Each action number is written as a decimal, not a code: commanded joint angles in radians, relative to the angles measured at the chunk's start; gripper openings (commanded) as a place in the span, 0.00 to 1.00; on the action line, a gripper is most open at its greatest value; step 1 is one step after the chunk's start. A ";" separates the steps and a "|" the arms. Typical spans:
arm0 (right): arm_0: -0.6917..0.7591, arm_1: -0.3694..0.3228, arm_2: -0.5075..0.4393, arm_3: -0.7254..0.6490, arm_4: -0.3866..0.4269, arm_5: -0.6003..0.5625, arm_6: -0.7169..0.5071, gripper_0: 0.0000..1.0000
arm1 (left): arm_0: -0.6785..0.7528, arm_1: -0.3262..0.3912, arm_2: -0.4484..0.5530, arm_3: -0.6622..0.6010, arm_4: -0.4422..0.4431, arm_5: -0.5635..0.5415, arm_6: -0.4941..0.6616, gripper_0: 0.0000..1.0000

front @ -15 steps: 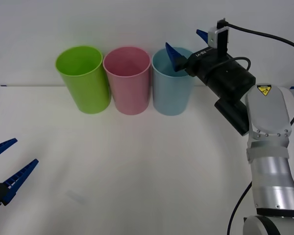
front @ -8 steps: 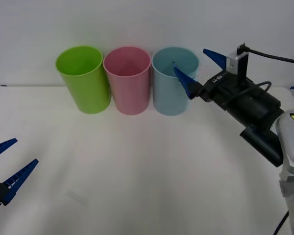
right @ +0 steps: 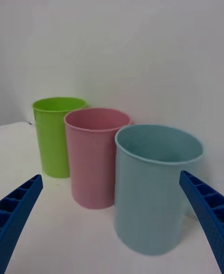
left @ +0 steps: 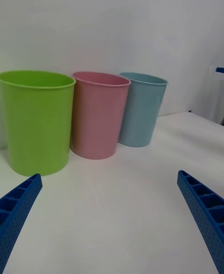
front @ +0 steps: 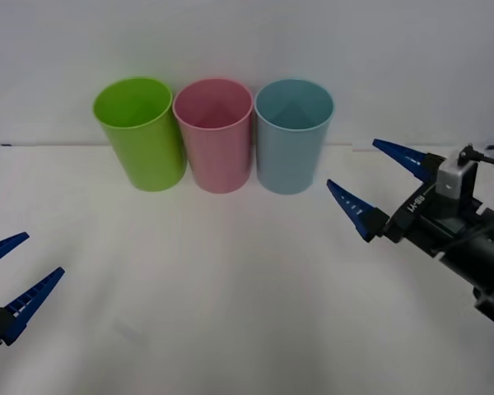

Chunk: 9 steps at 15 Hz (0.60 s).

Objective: Grasp the object on the table and drop it into the matching bin: aluminum can to the light blue bin, PET bottle to the pink bin.

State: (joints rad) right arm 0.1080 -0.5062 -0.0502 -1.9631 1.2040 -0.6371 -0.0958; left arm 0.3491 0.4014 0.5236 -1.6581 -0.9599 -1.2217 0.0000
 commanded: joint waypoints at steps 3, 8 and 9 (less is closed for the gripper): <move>0.176 -0.038 -0.092 -0.023 -0.123 -0.093 0.180 1.00 | 0.000 0.000 0.000 0.000 0.000 0.000 0.000 1.00; 0.309 -0.041 -0.188 -0.017 -0.158 -0.210 0.222 1.00 | 0.000 0.000 0.000 0.000 0.000 0.000 0.000 1.00; 0.335 -0.040 -0.203 -0.014 -0.164 -0.236 0.222 1.00 | 0.000 0.000 0.000 0.000 0.000 0.000 0.000 1.00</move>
State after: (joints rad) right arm 0.4245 -0.5472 -0.2415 -1.9803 1.0447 -0.8525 0.1257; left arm 0.3491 0.4014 0.5236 -1.6581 -0.9599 -1.2217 0.0000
